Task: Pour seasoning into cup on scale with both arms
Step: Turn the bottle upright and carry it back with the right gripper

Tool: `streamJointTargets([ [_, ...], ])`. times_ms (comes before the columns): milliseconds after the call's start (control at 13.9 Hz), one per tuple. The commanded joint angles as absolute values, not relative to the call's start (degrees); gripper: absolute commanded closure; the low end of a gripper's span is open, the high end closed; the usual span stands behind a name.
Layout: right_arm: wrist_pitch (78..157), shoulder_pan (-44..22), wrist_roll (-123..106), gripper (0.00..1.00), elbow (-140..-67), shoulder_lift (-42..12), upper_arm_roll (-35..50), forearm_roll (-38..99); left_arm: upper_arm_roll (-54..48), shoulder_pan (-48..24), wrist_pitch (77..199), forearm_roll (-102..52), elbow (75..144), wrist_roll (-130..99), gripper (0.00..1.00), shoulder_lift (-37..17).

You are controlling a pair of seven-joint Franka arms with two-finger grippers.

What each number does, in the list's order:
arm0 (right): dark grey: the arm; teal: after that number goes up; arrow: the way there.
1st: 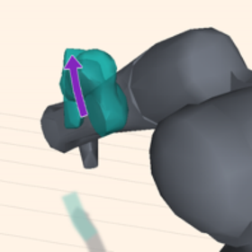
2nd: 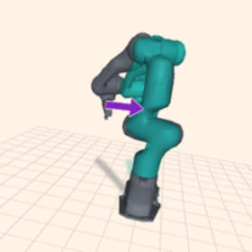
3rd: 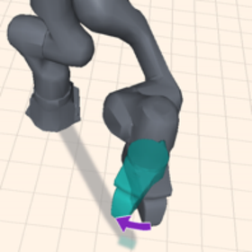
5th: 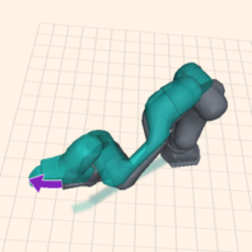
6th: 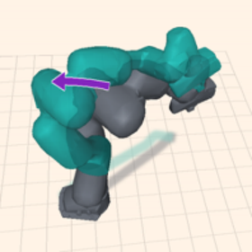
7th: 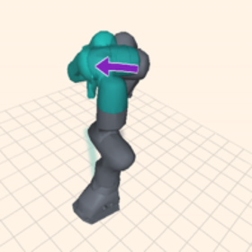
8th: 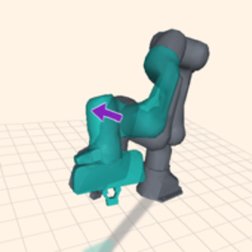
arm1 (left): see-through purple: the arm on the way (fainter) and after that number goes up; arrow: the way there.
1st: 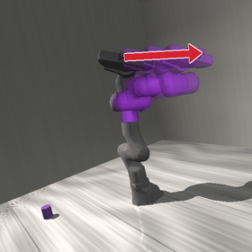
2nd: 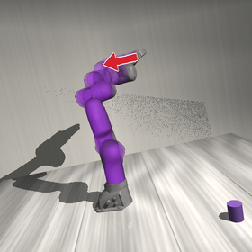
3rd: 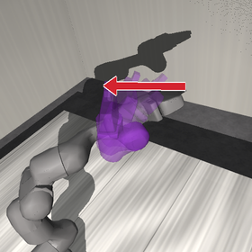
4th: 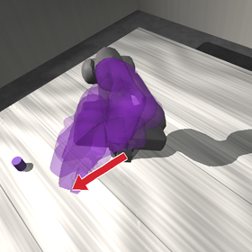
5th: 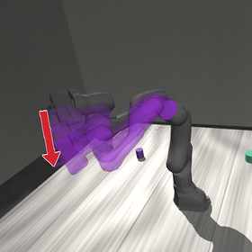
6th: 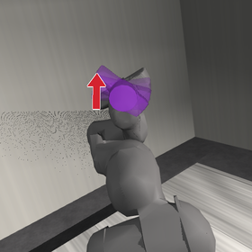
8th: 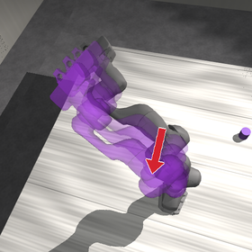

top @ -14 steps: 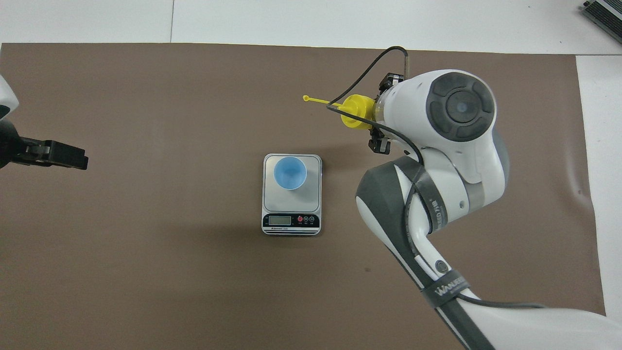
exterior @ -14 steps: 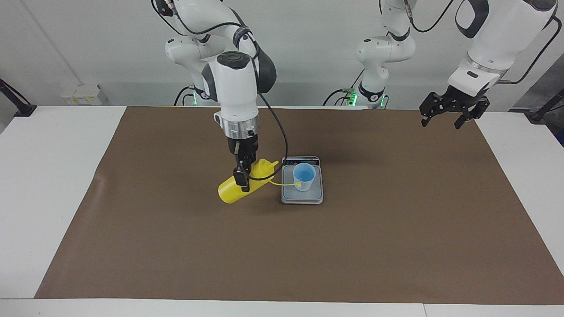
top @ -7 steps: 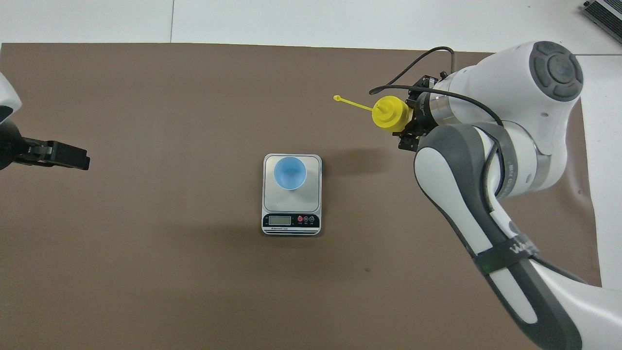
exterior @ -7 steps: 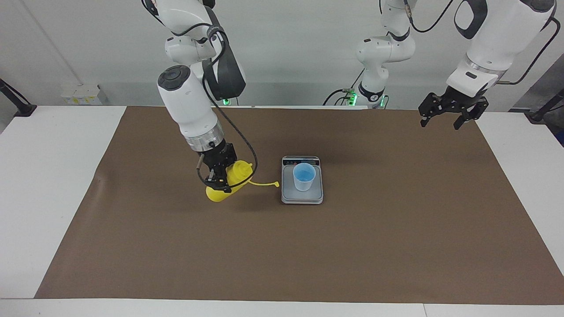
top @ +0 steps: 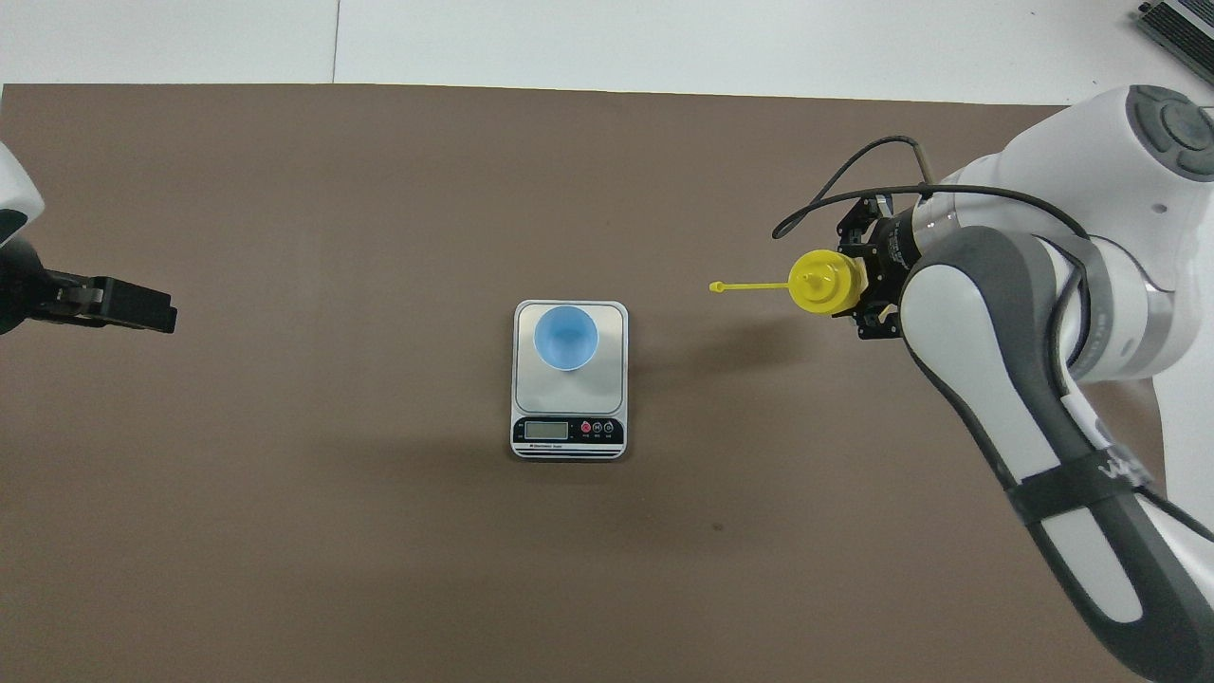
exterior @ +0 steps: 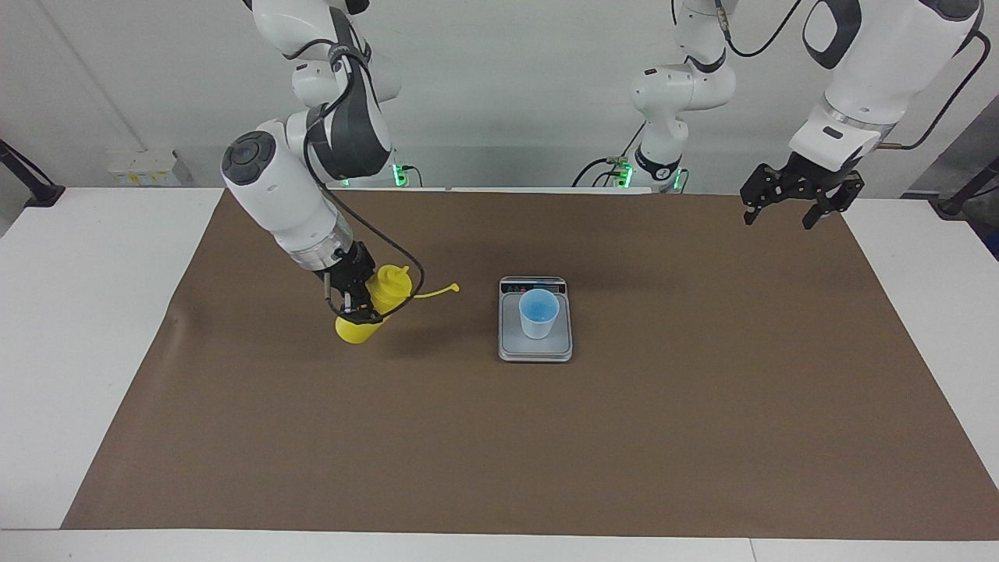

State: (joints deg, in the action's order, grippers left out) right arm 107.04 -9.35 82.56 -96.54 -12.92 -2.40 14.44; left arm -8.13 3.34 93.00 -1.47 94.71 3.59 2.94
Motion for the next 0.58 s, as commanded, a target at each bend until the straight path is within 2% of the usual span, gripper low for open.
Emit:
streamJointTargets([
  [0,103.46,-6.08,72.71,1.0,-98.44,-10.55,-1.76,15.99,-7.73,2.9,94.83,-2.02,97.29,4.04,0.0,5.01],
  [503,97.83,7.46,55.64,1.0,-100.55,-11.25,-1.85,26.37,-7.73,2.9,94.83,-2.02,97.29,3.87,0.0,5.01],
])
